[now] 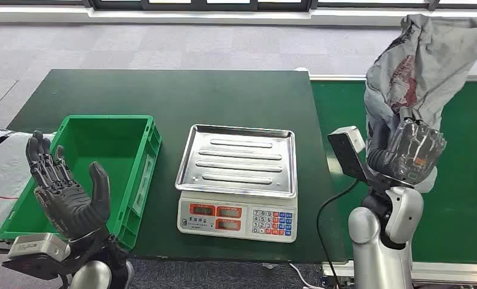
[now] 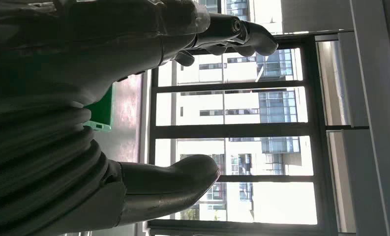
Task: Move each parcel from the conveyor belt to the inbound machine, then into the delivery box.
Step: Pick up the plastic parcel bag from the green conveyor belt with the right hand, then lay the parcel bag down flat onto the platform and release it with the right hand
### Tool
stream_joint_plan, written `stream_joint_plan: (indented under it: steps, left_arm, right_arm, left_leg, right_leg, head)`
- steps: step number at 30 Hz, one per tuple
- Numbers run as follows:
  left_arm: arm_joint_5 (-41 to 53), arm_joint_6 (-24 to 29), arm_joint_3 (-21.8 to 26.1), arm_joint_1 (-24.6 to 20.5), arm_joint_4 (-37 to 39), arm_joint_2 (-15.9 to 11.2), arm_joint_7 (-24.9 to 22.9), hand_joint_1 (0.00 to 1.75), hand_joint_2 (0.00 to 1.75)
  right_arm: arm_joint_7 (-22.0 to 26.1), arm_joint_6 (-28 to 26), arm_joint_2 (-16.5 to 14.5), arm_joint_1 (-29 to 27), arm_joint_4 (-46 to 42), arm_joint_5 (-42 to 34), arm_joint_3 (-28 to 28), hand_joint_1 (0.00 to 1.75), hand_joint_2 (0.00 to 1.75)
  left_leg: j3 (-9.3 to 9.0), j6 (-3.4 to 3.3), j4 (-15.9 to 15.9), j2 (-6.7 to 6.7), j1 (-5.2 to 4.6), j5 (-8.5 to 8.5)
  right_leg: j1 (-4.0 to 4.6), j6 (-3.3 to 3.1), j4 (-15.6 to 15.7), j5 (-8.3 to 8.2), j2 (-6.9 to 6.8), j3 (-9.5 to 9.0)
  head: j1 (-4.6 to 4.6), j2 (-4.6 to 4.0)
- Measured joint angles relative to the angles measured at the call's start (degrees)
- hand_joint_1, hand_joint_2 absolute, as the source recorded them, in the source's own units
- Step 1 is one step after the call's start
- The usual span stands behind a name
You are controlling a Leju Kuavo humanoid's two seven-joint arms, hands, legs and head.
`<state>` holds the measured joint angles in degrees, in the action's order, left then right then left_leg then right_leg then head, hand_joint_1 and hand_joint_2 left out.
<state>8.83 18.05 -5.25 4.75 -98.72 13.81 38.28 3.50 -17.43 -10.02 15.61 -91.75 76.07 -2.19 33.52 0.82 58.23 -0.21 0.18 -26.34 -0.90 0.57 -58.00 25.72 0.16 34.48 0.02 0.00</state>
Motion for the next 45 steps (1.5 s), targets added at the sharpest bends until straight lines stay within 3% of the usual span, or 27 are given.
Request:
stream_joint_plan:
  steps: [10,26,34,45]
  left_arm:
    - [-0.4,0.9,0.0,-0.3,0.6,0.0,0.4,0.00,1.75]
    - [-0.6,1.7,0.0,-0.3,0.6,0.0,0.5,0.00,1.75]
    - [-1.1,1.7,0.0,-0.3,0.6,0.0,0.9,0.00,1.75]
    - [-1.3,1.7,0.0,-0.3,0.6,0.0,1.1,0.00,1.75]
  right_arm:
    - [-0.4,0.8,-1.6,5.0,5.7,-0.5,11.3,1.75,1.75]
    - [-0.9,1.2,-2.0,5.7,8.0,-0.7,13.9,1.75,1.75]
    - [4.2,5.3,-2.0,5.7,8.9,-5.1,15.8,1.75,1.75]
    - [4.3,5.6,-1.9,6.0,11.0,-5.3,18.6,1.75,1.75]
  left_leg:
    - [-0.05,0.03,0.0,0.02,0.01,0.07]
    - [-0.02,0.03,0.0,0.01,0.01,0.05]
    - [-0.02,0.03,0.0,0.01,0.01,0.05]
    - [-0.01,0.03,0.0,0.02,0.01,0.05]
  right_leg:
    - [0.02,-0.04,0.0,-0.04,0.00,-0.01]
    - [0.02,-0.04,0.0,-0.04,-0.01,0.01]
    - [0.02,-0.04,0.0,-0.04,0.00,0.02]
    - [0.02,-0.04,0.0,-0.04,0.00,0.03]
  head:
    - [-0.02,0.00]
    - [-0.02,0.00]
    - [-0.02,0.00]
    - [-0.02,0.00]
